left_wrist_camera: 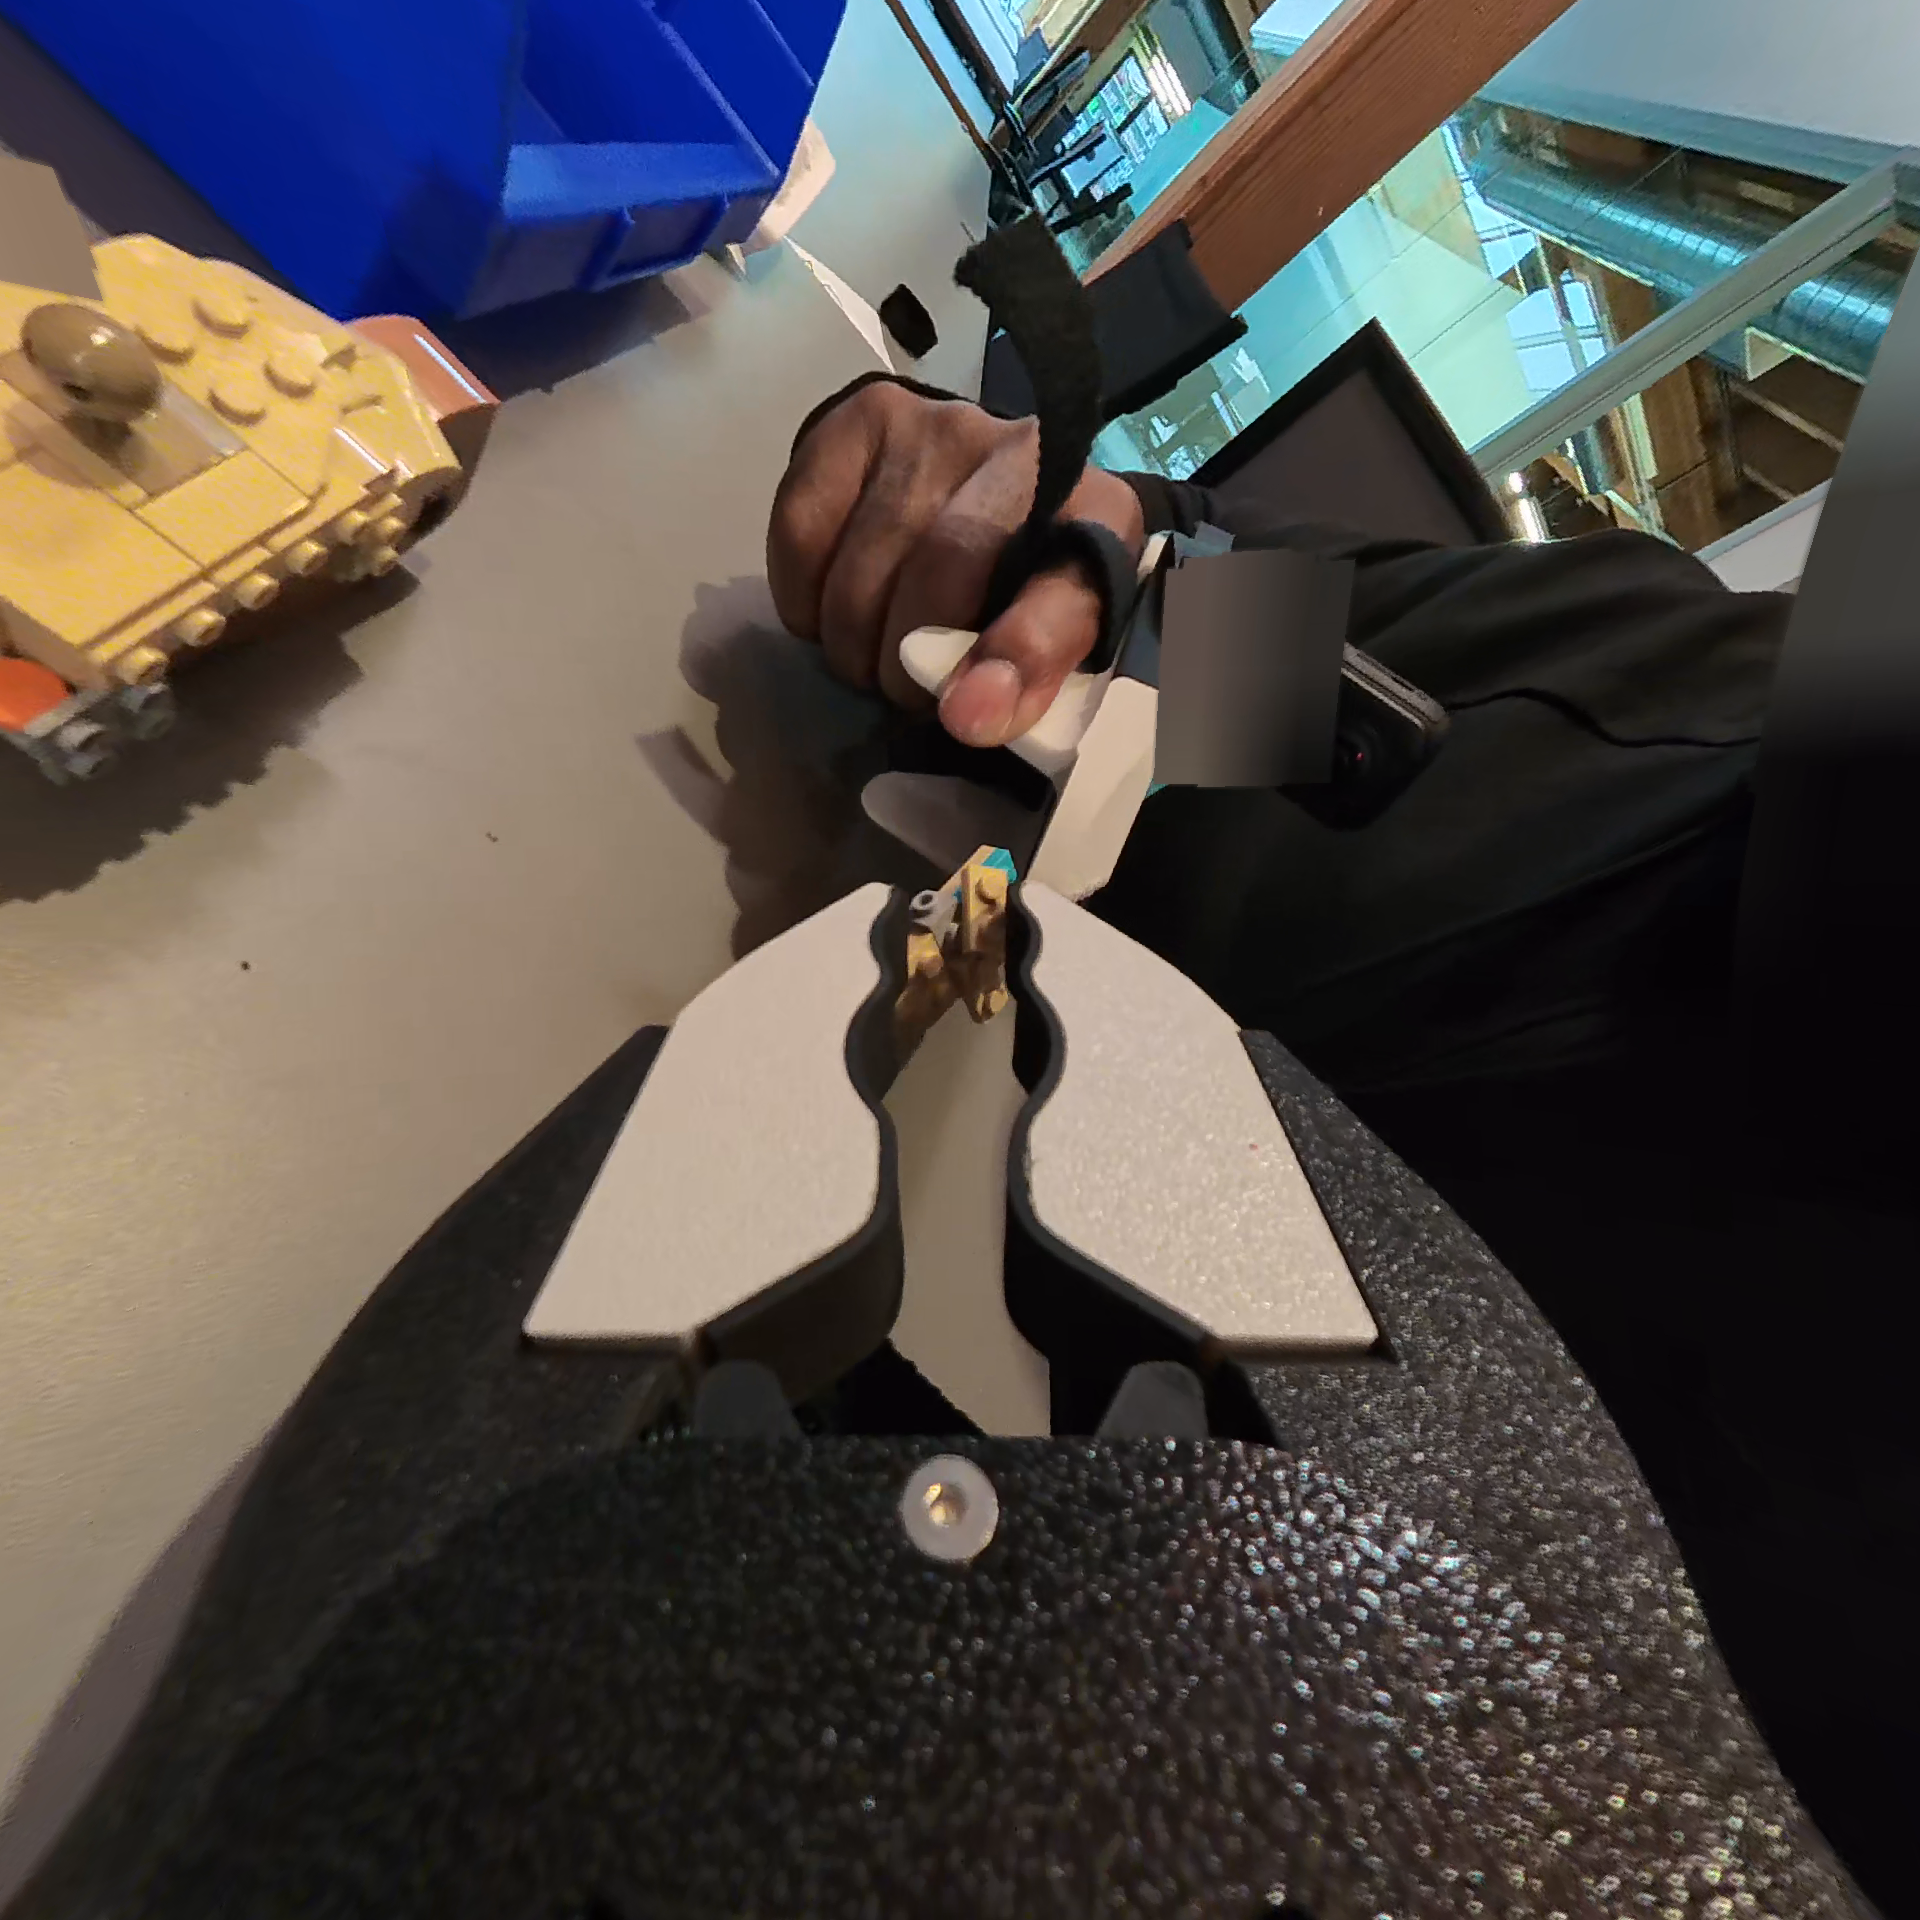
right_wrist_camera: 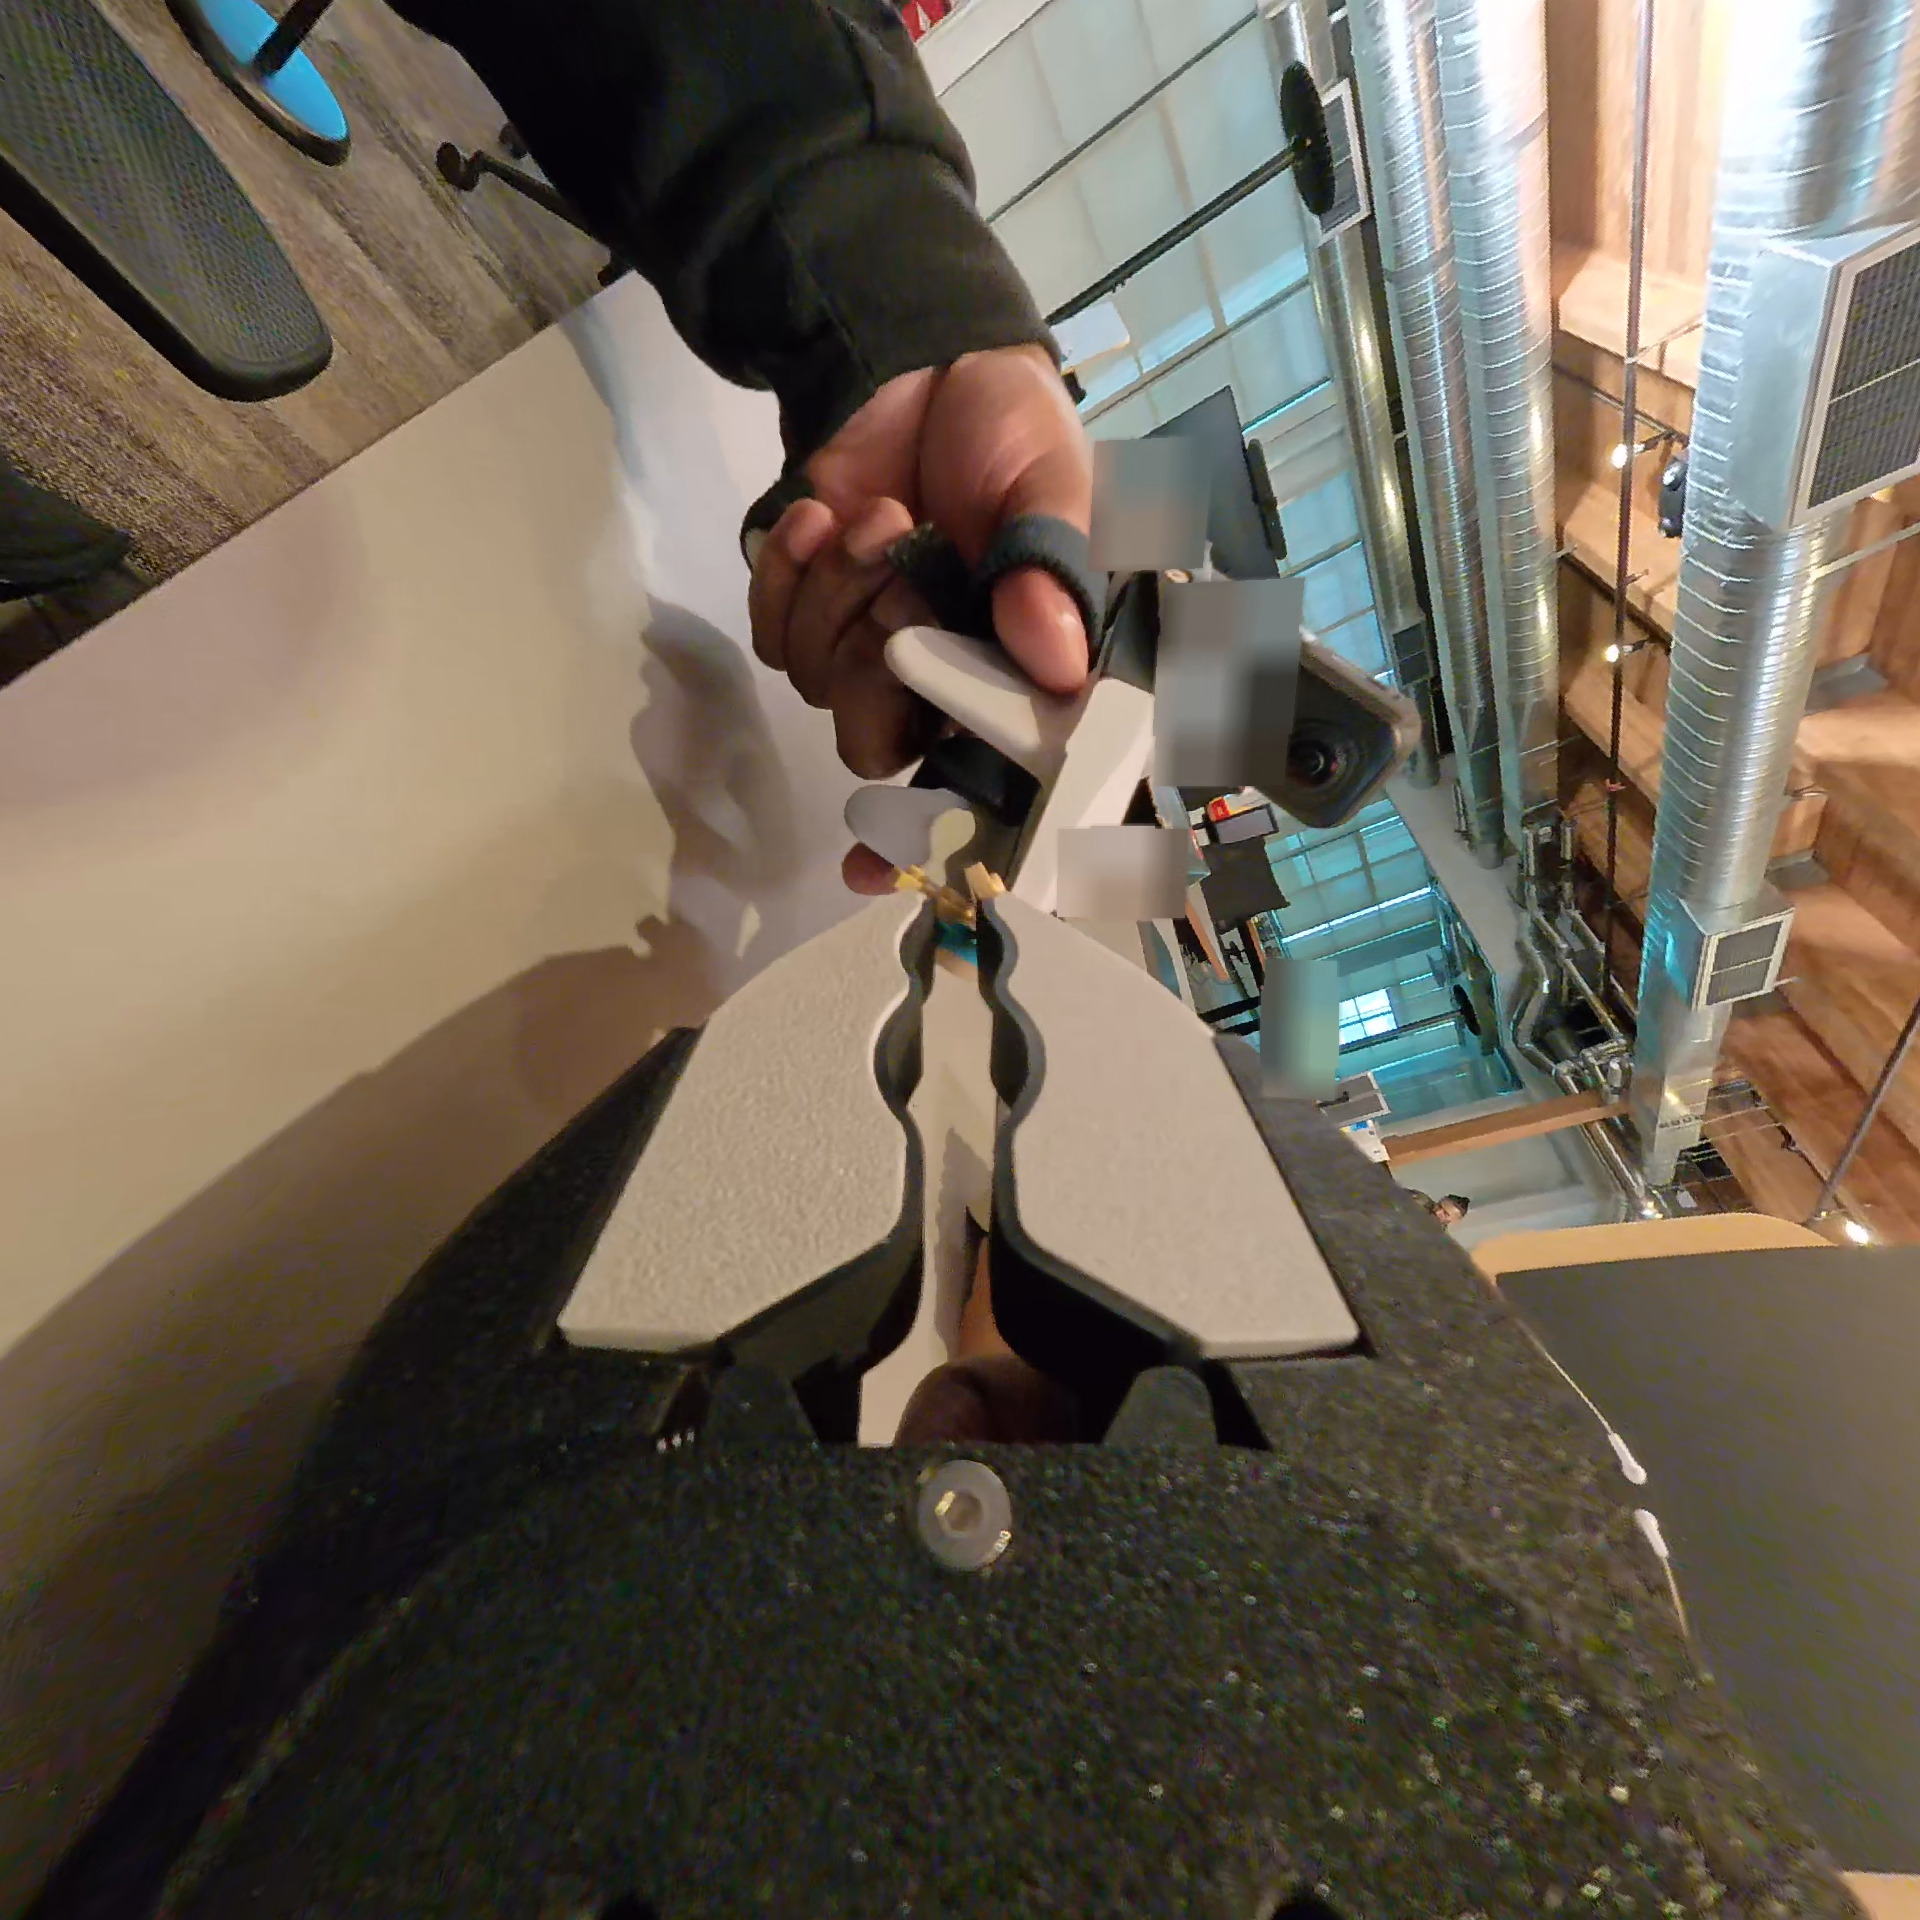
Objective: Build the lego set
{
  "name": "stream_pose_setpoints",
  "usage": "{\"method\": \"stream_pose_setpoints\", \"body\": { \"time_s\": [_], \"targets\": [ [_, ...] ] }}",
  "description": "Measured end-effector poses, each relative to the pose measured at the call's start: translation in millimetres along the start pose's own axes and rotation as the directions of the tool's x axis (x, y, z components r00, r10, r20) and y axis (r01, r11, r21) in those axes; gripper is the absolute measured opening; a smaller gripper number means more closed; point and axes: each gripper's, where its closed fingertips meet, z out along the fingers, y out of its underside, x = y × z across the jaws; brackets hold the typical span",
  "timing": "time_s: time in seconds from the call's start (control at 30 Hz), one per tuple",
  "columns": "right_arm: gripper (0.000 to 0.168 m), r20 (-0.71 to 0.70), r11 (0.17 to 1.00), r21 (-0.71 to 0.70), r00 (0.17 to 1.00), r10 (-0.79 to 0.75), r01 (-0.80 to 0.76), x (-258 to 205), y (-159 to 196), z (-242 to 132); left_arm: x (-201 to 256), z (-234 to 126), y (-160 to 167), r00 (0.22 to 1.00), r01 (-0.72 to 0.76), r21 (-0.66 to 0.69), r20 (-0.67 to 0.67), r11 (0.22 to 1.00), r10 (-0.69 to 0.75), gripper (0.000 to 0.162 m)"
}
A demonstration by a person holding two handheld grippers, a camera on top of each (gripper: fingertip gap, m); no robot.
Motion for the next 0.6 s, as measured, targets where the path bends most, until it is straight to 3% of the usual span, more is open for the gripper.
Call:
{"method": "stream_pose_setpoints", "body": {
  "time_s": [0.27, 0.6],
  "targets": [
    [0.007, 0.01, 1.0, -0.027, 1.0, 0.003, -0.002, -3, 7, 3, -8, -1, 0, 0.999, 0.04, 0.03, 0.001, 0.999, -0.04, 0.014],
    [0.0, 0.199, 0.969, -0.223, 0.968, 0.151, -0.106, -34, 38, 12, -42, 3, 17, 0.975, 0.099, -0.028, 0.201, 0.995, -0.091, 0.007]
  ]
}}
